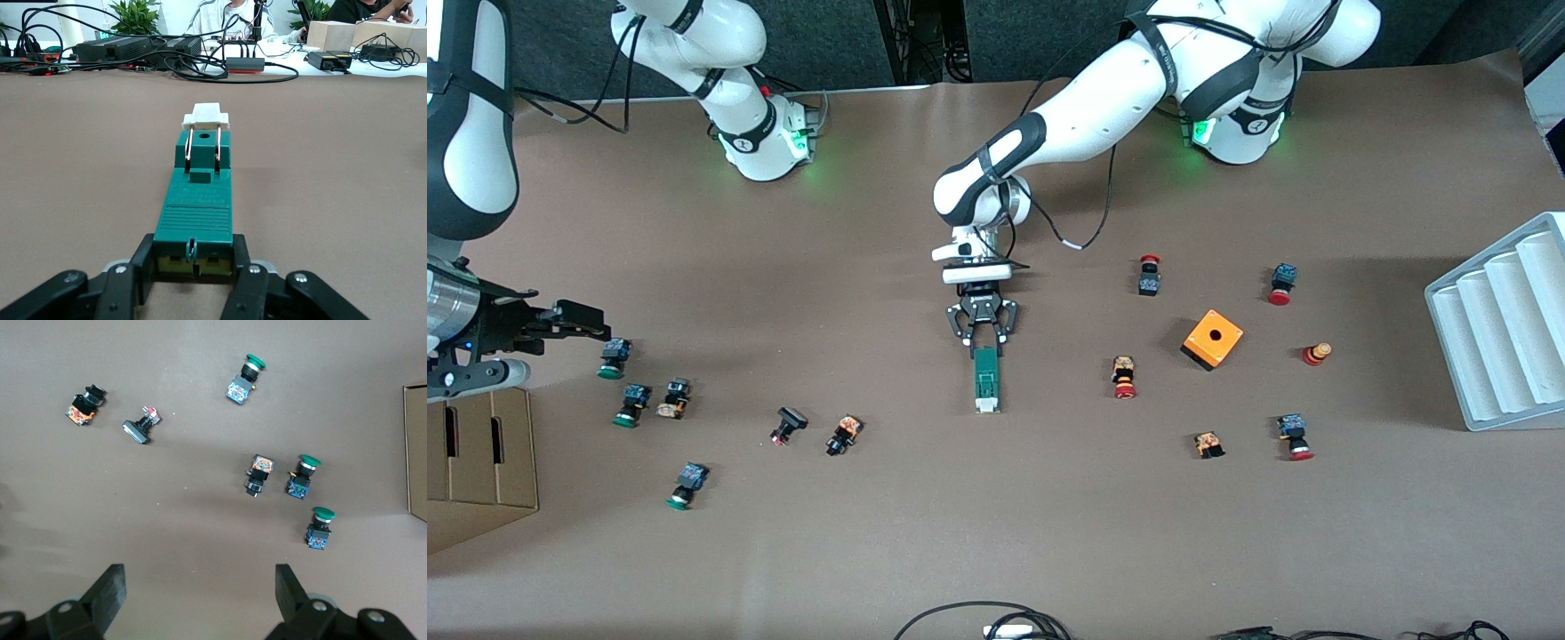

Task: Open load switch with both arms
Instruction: 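Reach the right gripper toward the switch while the left gripper holds it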

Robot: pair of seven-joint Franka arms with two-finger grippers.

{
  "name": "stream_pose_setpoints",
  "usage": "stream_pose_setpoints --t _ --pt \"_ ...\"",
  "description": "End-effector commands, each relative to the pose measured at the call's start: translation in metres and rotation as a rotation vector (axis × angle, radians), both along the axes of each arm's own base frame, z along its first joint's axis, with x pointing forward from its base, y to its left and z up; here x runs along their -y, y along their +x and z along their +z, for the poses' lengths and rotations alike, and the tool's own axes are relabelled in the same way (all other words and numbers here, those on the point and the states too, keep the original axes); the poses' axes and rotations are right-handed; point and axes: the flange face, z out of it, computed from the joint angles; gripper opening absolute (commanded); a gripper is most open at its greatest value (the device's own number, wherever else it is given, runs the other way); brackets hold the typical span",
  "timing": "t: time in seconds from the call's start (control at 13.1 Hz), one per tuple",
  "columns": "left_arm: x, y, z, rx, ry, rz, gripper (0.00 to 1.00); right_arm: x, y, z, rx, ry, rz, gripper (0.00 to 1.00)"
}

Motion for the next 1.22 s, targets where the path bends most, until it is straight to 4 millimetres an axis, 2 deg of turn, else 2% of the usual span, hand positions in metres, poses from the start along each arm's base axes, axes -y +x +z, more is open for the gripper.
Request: stream_pose_setpoints --t 0.0,0.15,0.31,0.46,0.61,0.76,0.92,1.15 --pt "0.003 -0.007 -0.016 -0.004 -0.002 -0.004 0.38 -0.005 0.004 0.002 0.008 0.012 -0.004 1.00" --pt "0.002 -0.006 -0.017 -0.001 0.003 -0.002 0.41 -0.019 0.006 0.003 0.022 0.044 0.007 1.00" --pt "0.001 -0.006 -0.017 0.009 0.006 0.009 0.41 -0.056 0.011 0.010 0.052 0.054 0.064 1.00" --pt "0.001 -0.006 -0.016 0.016 0.008 0.014 0.47 -0.094 0.015 0.011 0.092 0.056 0.122 1.00" --pt "0.002 -0.009 -0.016 0.017 0.008 0.015 0.54 -0.127 0.021 0.004 0.119 0.071 0.166 1.00" --pt "-0.002 -0.006 -0.019 0.033 0.018 0.037 0.54 -0.159 0.021 0.000 0.133 0.070 0.221 1.00" --pt "-0.001 -0.008 -0.020 0.039 0.005 0.044 0.52 -0.179 0.022 -0.014 0.113 0.065 0.263 1.00" --pt "-0.001 -0.007 -0.019 0.046 -0.012 0.056 0.47 -0.199 0.018 -0.018 0.107 0.066 0.294 1.00"
